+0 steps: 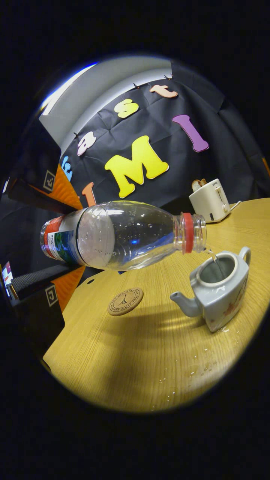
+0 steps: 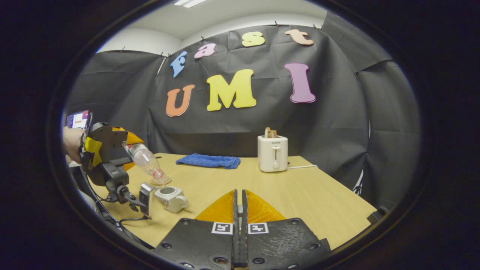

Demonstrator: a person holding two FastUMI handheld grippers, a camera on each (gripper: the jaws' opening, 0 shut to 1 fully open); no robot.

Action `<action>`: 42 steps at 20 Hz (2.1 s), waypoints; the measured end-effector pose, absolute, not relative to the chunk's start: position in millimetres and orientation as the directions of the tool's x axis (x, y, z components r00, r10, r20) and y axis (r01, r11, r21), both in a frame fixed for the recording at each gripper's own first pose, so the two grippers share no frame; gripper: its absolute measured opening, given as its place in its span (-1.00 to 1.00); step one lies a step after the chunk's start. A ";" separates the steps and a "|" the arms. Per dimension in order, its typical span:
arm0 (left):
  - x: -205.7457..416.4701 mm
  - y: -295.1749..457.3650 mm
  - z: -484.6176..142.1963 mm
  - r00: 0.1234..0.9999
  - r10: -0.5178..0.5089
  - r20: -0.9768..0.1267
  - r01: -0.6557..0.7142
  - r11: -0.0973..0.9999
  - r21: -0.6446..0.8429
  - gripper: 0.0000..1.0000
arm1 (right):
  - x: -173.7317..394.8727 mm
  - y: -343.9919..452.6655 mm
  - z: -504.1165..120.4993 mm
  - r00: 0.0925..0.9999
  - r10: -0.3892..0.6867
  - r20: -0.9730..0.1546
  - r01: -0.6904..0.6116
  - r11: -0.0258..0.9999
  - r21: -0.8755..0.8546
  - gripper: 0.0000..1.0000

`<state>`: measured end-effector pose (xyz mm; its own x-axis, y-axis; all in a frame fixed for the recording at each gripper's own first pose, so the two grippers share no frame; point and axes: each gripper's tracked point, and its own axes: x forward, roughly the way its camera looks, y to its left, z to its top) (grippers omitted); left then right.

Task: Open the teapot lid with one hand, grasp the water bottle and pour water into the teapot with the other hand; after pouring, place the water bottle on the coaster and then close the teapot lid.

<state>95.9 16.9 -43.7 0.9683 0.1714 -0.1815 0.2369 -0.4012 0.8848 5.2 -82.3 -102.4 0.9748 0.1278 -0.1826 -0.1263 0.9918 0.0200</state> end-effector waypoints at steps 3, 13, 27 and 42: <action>96.0 17.2 -39.7 0.968 0.175 -0.181 0.239 -0.413 0.879 0.49 | 4.1 -82.1 -100.9 0.975 0.130 -0.179 -0.128 0.992 0.024 -1.00; 94.5 11.2 -33.2 0.969 0.178 -0.172 0.237 -0.467 0.852 0.49 | 0.9 -84.0 -100.3 0.975 0.134 -0.175 -0.129 0.991 0.036 -1.00; 97.7 4.8 -18.4 0.975 0.182 -0.127 0.205 -0.523 0.828 0.48 | -0.5 -89.7 -101.9 0.975 0.137 -0.175 -0.131 0.990 0.046 -1.00; 92.9 15.7 -33.2 0.967 0.189 -0.173 0.229 -0.334 0.914 0.53 | -1.3 -82.6 -94.8 0.977 0.143 -0.157 -0.138 0.990 0.042 -1.00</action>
